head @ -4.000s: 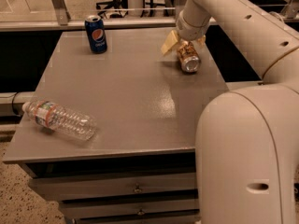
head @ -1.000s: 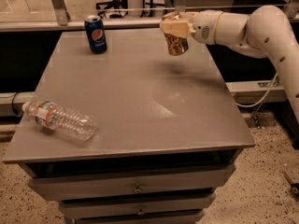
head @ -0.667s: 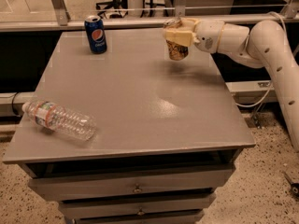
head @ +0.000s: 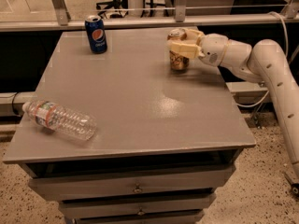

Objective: Place orange can upright

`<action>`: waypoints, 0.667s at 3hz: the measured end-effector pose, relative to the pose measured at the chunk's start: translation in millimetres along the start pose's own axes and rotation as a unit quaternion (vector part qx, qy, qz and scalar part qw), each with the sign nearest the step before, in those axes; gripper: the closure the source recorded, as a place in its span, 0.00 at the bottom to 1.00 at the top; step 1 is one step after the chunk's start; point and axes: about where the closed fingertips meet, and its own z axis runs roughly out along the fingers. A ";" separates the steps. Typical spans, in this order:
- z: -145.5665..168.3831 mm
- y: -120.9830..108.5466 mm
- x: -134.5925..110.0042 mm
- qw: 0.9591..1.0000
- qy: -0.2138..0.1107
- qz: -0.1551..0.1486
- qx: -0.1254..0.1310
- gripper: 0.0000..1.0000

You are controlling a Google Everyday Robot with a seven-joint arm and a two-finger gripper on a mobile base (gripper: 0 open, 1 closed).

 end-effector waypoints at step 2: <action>-19.4 3.9 12.5 0.999 -0.016 0.028 0.011 0.51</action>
Offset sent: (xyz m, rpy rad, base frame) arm -0.0169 -0.0304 -0.0256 0.0742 0.0728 -0.0362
